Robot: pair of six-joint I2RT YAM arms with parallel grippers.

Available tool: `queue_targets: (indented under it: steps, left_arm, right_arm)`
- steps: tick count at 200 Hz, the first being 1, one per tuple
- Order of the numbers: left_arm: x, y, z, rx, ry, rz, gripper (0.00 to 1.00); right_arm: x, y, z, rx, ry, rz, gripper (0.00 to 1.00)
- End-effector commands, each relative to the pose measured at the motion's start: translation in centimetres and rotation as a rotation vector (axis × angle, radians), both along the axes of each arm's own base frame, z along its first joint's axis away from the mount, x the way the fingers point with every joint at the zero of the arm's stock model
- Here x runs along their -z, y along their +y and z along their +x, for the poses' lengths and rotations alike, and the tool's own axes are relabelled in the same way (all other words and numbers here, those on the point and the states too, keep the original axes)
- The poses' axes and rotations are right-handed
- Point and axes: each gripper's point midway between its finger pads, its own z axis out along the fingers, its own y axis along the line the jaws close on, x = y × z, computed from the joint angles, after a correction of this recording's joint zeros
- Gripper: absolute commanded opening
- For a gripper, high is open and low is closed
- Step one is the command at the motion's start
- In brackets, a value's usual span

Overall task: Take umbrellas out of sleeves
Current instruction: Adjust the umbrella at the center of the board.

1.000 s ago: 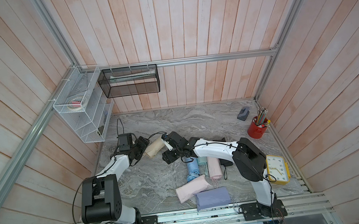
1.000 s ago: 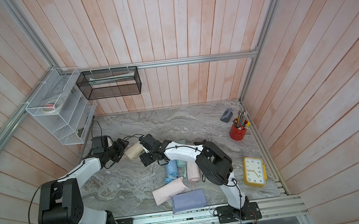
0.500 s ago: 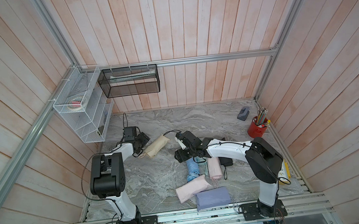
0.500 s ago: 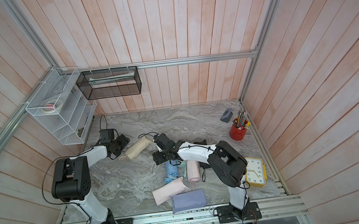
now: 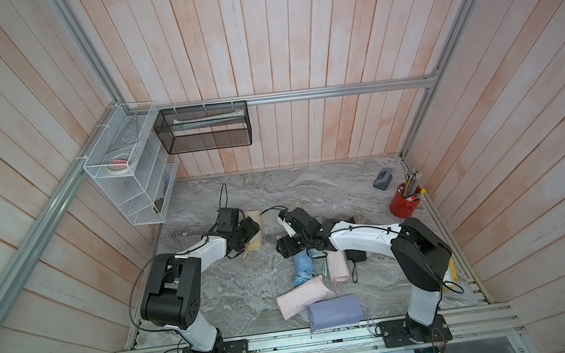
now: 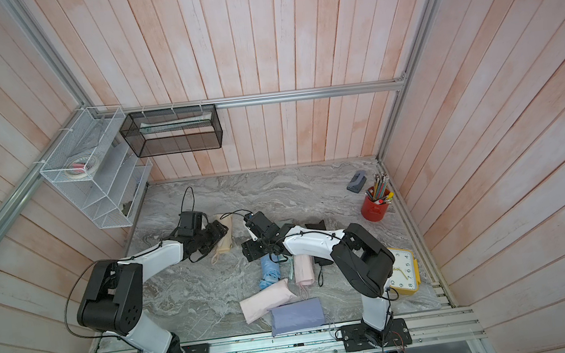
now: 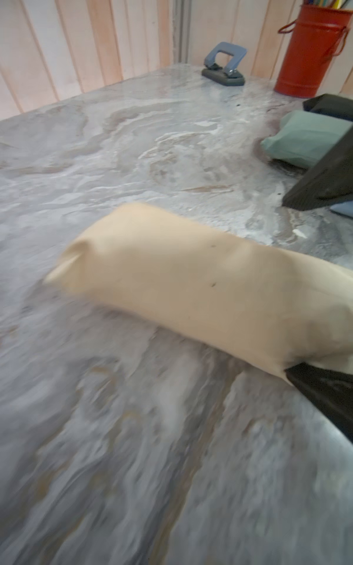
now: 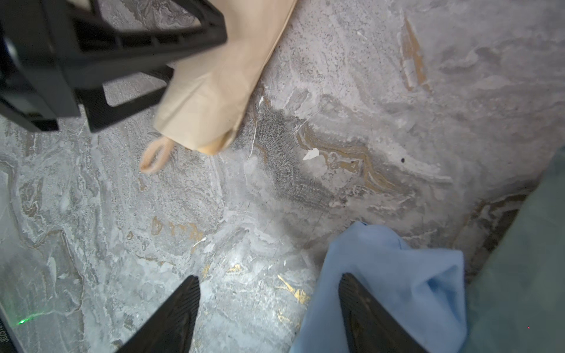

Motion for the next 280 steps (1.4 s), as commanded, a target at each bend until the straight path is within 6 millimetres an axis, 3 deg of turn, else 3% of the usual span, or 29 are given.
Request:
queue_targets:
  steps: [1,23,58,92,127,147,189,228,280]
  left_arm:
    - [-0.1,-3.7,-1.1,0.048,0.021,-0.094,0.83]
    - [-0.6,-4.7,-0.9,0.062,0.019,-0.084,0.84]
    - [-2.2,-3.1,-0.4,0.048,-0.013,-0.027,0.84]
    - [-3.1,-0.3,-0.2,0.007,-0.034,-0.007,0.85]
    - [-1.9,4.1,0.3,-0.068,-0.024,0.013,0.85]
    - [-1.4,5.3,0.9,-0.086,-0.026,0.006,0.85]
    - [-1.1,4.6,2.1,-0.072,-0.026,-0.038,0.85]
    - [-1.0,4.9,2.0,-0.074,-0.029,-0.025,0.85]
    - [-0.6,5.3,1.5,-0.082,-0.024,-0.019,0.85]
  right_arm:
    - [-0.2,-0.4,-0.5,-0.01,0.014,0.01,0.74]
    - [-0.2,-0.2,-0.5,-0.022,0.013,0.011,0.74]
    - [0.4,-0.3,0.2,-0.044,-0.024,-0.037,0.74]
    - [0.9,-1.1,2.2,-0.098,-0.073,-0.116,0.73]
    - [0.7,-2.2,5.6,-0.136,-0.028,-0.043,0.67]
    - [0.6,-1.9,6.4,-0.198,-0.045,-0.053,0.65]
    - [2.2,-1.3,6.7,-0.281,-0.037,-0.115,0.65]
    - [3.9,-0.9,6.5,-0.305,-0.05,-0.215,0.65]
    - [5.4,-0.6,8.0,-0.257,-0.079,-0.33,0.53]
